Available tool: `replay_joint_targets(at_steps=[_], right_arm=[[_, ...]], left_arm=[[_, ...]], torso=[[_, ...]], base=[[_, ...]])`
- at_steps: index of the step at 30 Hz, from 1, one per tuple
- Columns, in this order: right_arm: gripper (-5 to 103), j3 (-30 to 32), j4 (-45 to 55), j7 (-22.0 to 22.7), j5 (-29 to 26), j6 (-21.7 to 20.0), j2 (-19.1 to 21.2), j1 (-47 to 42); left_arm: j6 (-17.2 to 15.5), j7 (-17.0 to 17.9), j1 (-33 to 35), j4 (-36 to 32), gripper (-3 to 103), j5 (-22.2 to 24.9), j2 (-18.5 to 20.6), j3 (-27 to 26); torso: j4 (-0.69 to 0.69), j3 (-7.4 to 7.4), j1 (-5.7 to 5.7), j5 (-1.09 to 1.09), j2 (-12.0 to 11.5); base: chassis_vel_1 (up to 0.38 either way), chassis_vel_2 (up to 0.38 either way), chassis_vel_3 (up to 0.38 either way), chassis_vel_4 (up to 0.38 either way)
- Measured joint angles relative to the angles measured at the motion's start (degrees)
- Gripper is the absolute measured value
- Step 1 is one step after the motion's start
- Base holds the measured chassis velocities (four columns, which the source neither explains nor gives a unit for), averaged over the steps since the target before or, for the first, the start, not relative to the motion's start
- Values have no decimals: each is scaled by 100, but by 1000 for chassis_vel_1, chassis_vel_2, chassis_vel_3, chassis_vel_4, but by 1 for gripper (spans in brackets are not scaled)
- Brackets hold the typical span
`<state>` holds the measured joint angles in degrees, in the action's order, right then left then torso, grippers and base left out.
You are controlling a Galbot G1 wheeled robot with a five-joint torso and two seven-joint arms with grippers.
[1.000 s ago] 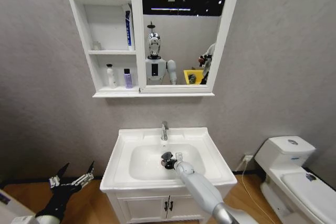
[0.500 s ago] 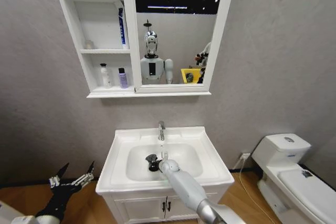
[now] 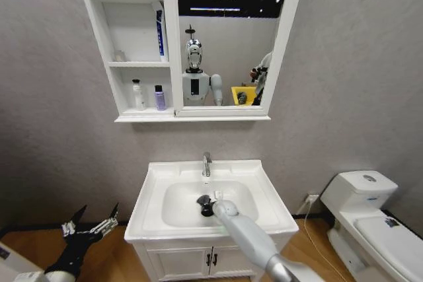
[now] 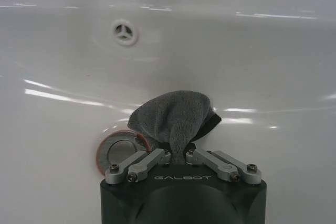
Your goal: Move facial cleanser and shampoo from washbasin to cabinet, then wipe washbasin with towel.
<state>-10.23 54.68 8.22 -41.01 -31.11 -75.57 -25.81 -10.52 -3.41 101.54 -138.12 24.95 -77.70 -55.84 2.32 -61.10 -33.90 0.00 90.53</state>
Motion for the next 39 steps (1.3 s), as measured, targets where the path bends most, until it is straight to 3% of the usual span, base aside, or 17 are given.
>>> replay_joint_targets(at_steps=[3, 7, 11, 13, 16, 22, 26, 28, 30, 36, 38, 39], right_arm=[[7, -19, -100, -27, -67, -20, -6, 103], [7, -106, -148, 12, -331, -80, -307, 125], [7, -188, -212, 100, -426, -106, -781, 49], [7, -113, -256, 160, -424, -108, -1244, -48], [7, -87, -259, 227, -448, -109, -1516, -100], [7, -39, -140, 311, -495, -143, -1190, -170], [7, 121, 242, 410, -553, -199, -393, -287], [7, 121, 242, 410, -553, -199, -393, -287], [7, 320, 390, 345, -431, -198, -106, -286], [7, 415, 174, 219, -409, -197, -197, -199], [7, 362, 99, 219, -474, -199, -364, -224], [7, 274, -30, 304, -699, -211, -762, -270]], left_arm=[[0, 0, 0, 0, 100, 0, 0, 0], [0, 0, 0, 0, 100, 0, 0, -1], [0, 0, 0, 0, 100, 0, 0, 0], [0, -2, 0, 0, 100, 0, 0, 0], [0, -2, 0, 0, 100, 0, 0, 0], [0, -2, 0, 0, 100, 0, 0, 0], [0, -2, 0, 0, 100, 0, 0, 0], [0, -2, 0, 0, 100, 0, 0, 0], [0, -1, 0, 0, 100, 0, 0, 0], [0, -1, 0, 0, 100, 0, 0, 0], [0, -1, 0, 0, 100, 0, 0, 0], [0, -1, 0, 0, 100, 0, 0, 0]], torso=[[-5, 0, 0, 0, 0], [-7, 0, 0, 0, 0], [-7, 1, 1, -1, 0], [-6, 1, 1, -2, 0], [-8, 2, 1, -2, 1], [-7, 2, 2, 0, 2], [0, 0, 1, 0, 1], [0, 0, 1, 0, 1], [-1, 1, 1, 0, 2], [-6, 1, 1, 0, 1], [-6, 0, 1, 0, 1], [-4, 1, 1, -2, 2]], base=[[0, 0, 0, 0], [0, 0, 0, 0], [0, 0, 0, 0], [0, 0, 0, 0], [0, 0, 0, 0], [0, 0, 0, 0], [0, 0, 0, 0], [0, 0, 0, 0], [0, 0, 0, 0], [0, 0, 0, 0], [0, 0, 0, 0], [0, 0, 0, 0]])
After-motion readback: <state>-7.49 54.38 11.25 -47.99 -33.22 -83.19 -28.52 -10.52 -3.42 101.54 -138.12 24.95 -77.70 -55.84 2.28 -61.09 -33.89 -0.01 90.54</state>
